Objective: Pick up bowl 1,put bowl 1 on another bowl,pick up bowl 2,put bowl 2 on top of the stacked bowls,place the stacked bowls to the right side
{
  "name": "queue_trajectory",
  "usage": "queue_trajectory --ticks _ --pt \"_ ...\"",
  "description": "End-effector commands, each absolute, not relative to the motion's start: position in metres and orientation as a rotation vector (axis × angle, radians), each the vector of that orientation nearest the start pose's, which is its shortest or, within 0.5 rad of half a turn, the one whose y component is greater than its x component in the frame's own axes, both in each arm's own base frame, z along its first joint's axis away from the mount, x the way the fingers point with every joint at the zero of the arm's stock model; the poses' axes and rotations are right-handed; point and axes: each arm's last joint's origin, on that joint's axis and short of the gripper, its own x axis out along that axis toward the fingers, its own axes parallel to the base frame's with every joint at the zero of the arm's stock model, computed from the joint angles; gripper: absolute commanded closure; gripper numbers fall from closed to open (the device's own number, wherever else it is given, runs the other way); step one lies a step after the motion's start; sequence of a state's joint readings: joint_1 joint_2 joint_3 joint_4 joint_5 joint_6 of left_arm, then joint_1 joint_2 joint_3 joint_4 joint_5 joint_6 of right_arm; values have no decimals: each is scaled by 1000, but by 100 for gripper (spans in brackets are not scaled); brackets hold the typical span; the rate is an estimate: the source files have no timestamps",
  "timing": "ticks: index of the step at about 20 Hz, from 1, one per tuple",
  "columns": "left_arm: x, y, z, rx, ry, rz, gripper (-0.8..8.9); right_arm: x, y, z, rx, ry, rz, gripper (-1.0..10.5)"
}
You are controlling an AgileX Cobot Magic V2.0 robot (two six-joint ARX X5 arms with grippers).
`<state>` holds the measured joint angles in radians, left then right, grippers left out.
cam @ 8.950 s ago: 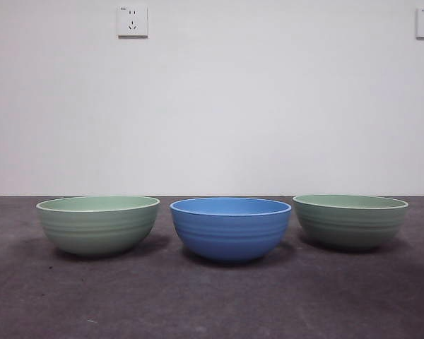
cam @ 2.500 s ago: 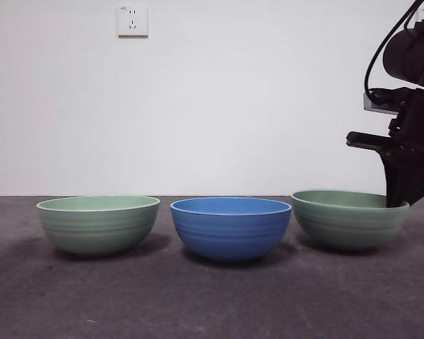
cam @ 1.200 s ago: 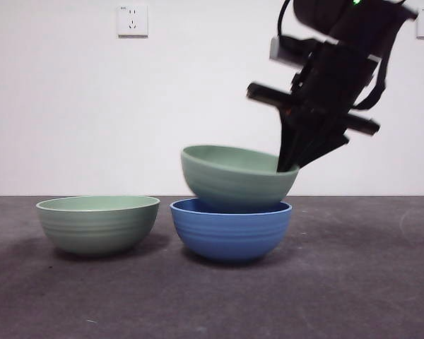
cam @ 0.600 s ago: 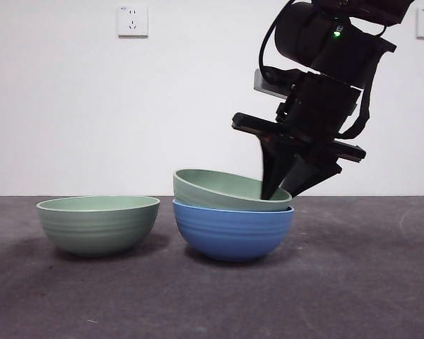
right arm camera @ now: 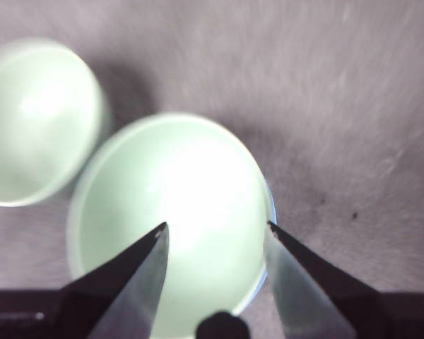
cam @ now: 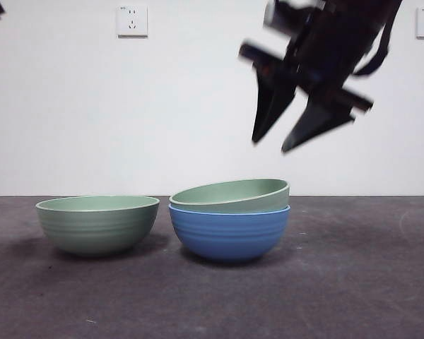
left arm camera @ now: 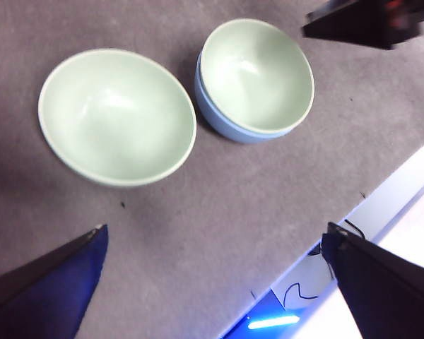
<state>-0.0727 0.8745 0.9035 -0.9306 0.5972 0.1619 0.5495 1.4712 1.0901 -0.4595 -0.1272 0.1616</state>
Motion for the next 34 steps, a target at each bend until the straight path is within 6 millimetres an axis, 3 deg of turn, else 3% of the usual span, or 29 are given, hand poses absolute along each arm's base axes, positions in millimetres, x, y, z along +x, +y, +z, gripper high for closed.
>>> queue_trajectory --ticks 1,4,9,13,19,26,27,31,34 --pt "163 -30 298 -101 825 -682 149 248 157 278 -19 840 569 721" --pt "187 -34 291 -94 830 -595 149 223 141 305 -11 801 574 721" --pt "217 -41 276 -79 845 -499 150 190 120 330 -11 759 555 721" --pt "244 -49 252 -51 897 -428 154 162 102 346 -14 726 536 722" --pt "276 -55 214 -61 999 -369 155 131 83 357 -9 706 537 722" --pt "299 -59 191 -32 1076 -305 160 115 73 361 -3 696 538 725" --pt "300 -60 189 -40 1083 -301 215 114 72 360 -4 699 537 725" --pt "300 -62 188 -48 1089 -309 671 114 72 360 -6 708 536 725" --pt "299 -64 189 -66 1092 -306 826 114 72 359 -7 711 535 725"
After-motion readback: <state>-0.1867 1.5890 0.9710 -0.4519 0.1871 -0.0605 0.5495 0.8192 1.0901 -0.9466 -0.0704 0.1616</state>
